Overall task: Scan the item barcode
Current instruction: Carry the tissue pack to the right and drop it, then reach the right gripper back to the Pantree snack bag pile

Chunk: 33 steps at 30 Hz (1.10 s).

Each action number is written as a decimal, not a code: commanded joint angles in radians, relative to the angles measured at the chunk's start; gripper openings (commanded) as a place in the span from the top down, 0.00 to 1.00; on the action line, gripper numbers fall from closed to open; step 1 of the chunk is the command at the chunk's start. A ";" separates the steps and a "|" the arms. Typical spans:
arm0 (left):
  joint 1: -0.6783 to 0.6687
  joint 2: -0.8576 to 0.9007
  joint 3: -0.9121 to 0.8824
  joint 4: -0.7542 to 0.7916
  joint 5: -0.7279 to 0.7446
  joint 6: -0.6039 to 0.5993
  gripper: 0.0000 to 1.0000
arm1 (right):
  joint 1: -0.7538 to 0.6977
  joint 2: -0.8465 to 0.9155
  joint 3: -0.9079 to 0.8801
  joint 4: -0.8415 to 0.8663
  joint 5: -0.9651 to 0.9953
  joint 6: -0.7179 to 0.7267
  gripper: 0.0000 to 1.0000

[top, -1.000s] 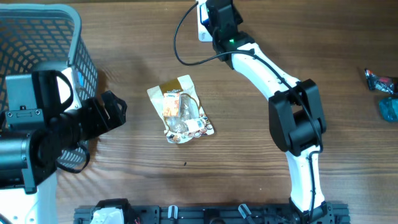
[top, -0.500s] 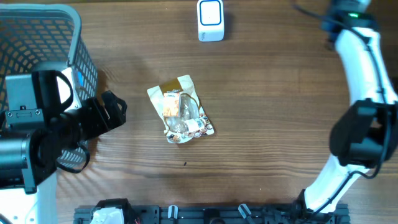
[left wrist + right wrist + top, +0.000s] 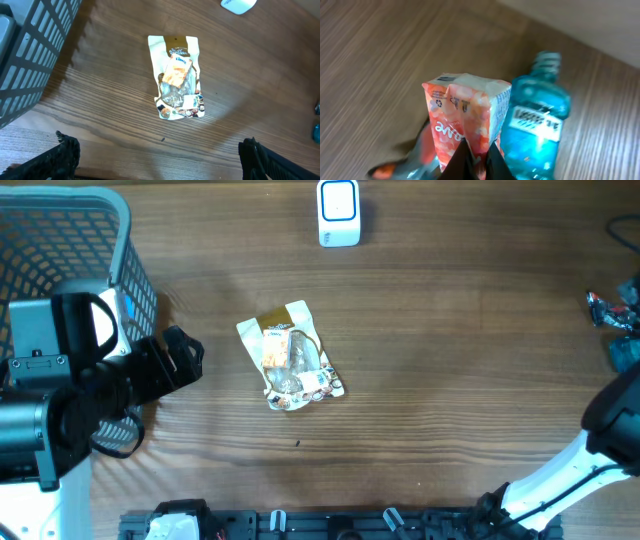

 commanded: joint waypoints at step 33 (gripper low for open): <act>-0.005 0.003 0.009 0.003 -0.002 0.013 0.00 | 0.747 -0.006 -0.024 -0.076 -1.227 -0.156 0.05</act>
